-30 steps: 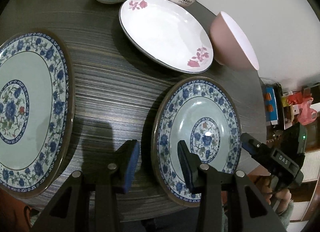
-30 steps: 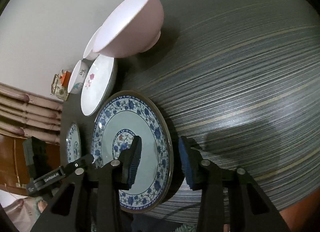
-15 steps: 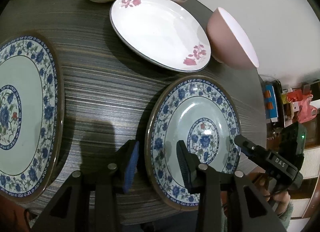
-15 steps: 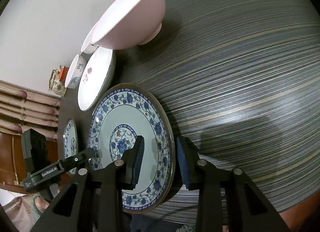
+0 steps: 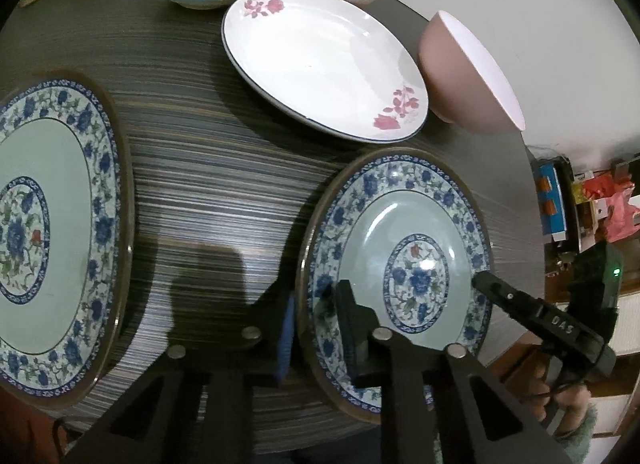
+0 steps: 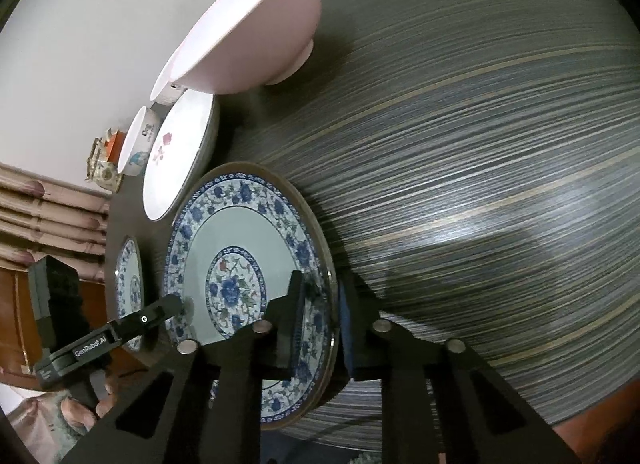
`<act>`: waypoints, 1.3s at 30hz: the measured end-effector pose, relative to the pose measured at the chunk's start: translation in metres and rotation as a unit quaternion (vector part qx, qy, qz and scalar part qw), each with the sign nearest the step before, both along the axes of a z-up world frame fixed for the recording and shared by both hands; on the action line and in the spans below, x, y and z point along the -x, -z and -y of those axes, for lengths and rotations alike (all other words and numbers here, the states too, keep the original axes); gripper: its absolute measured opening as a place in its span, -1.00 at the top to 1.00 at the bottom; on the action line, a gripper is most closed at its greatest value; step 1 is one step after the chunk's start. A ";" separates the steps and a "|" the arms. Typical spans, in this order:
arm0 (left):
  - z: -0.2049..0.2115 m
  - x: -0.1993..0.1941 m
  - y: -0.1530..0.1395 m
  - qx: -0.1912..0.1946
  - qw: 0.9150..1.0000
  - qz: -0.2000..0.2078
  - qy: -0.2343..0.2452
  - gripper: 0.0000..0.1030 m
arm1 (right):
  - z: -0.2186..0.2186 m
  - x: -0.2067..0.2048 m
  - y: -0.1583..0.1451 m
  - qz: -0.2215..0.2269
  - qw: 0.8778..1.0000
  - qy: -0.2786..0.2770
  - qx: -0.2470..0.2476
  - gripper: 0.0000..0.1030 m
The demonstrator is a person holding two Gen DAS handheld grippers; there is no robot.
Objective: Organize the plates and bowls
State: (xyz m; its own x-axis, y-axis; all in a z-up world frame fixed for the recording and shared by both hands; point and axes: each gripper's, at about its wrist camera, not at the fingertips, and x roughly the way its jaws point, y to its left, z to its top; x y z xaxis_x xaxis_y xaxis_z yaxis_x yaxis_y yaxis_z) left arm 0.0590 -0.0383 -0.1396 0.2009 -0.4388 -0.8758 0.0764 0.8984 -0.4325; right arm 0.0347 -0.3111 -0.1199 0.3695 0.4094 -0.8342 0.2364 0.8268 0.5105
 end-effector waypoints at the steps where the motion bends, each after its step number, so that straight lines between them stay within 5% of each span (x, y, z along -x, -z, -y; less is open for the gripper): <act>1: 0.000 0.000 0.000 0.000 1.000 0.002 0.001 0.64 | 0.000 0.000 0.000 0.000 1.000 0.000 0.001 0.71; 39: -0.047 0.022 -0.034 -0.012 0.999 0.047 -0.021 0.64 | -0.042 0.013 -0.031 0.029 0.998 -0.042 0.025 0.72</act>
State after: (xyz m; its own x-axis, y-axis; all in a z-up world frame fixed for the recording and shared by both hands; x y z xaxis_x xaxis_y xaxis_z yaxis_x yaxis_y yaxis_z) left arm 0.0367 0.0085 -0.1059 0.3005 -0.4070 -0.8626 0.0777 0.9118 -0.4031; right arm 0.0214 -0.2688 -0.0886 0.3839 0.3997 -0.8324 0.1365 0.8670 0.4793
